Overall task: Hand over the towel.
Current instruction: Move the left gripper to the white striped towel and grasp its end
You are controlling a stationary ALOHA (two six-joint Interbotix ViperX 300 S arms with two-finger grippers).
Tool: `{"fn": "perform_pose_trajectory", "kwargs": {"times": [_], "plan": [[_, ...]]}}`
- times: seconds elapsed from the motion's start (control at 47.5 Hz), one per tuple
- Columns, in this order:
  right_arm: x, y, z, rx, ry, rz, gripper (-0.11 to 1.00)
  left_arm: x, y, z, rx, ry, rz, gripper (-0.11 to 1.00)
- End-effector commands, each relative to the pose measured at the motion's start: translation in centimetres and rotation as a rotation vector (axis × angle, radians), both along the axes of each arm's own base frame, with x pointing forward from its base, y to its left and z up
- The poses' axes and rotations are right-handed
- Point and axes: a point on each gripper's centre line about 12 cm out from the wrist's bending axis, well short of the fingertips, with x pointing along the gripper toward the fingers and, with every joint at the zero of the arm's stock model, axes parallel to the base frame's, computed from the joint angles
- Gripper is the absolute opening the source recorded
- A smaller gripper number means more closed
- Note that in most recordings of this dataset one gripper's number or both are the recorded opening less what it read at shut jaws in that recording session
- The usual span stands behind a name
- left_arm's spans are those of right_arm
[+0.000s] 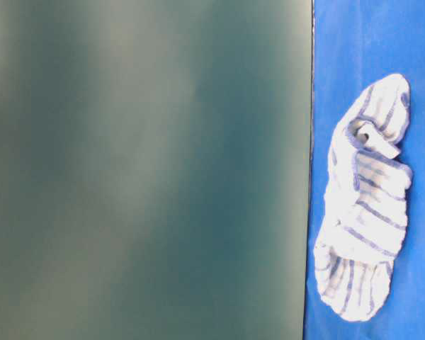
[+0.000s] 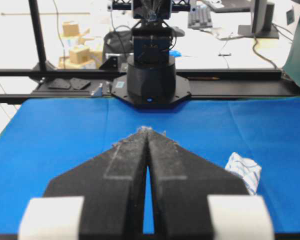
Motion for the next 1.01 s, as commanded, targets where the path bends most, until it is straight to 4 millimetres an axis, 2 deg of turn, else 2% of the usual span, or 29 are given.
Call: {"fn": "perform_pose_trajectory", "kwargs": {"times": [0.0,0.147,0.358,0.631,0.736,0.862,0.988], "plan": [[0.3,0.0,1.5,-0.005,-0.04,0.0,0.0,0.2,0.0,0.6,-0.013,-0.018,-0.002,0.0],[0.5,0.0,1.4,-0.005,-0.032,-0.002,0.0,0.4,0.2,0.7,-0.003,-0.018,0.012,0.0],[0.8,0.0,1.0,-0.003,-0.014,0.0,0.0,1.4,1.6,0.7,-0.001,-0.005,0.075,0.0],[1.1,0.0,0.8,-0.003,-0.003,0.0,0.0,4.6,4.7,0.1,-0.011,0.092,0.193,0.02],[1.2,0.0,0.7,-0.003,0.0,0.0,0.0,6.4,6.1,-1.1,-0.023,0.161,0.229,0.22],[1.2,0.0,0.7,-0.003,0.002,0.0,0.0,8.6,7.7,-2.9,-0.032,0.266,0.264,0.6],[1.2,0.0,0.7,-0.003,0.002,0.0,0.0,10.8,9.4,-6.3,-0.029,0.429,0.289,0.89]]}}
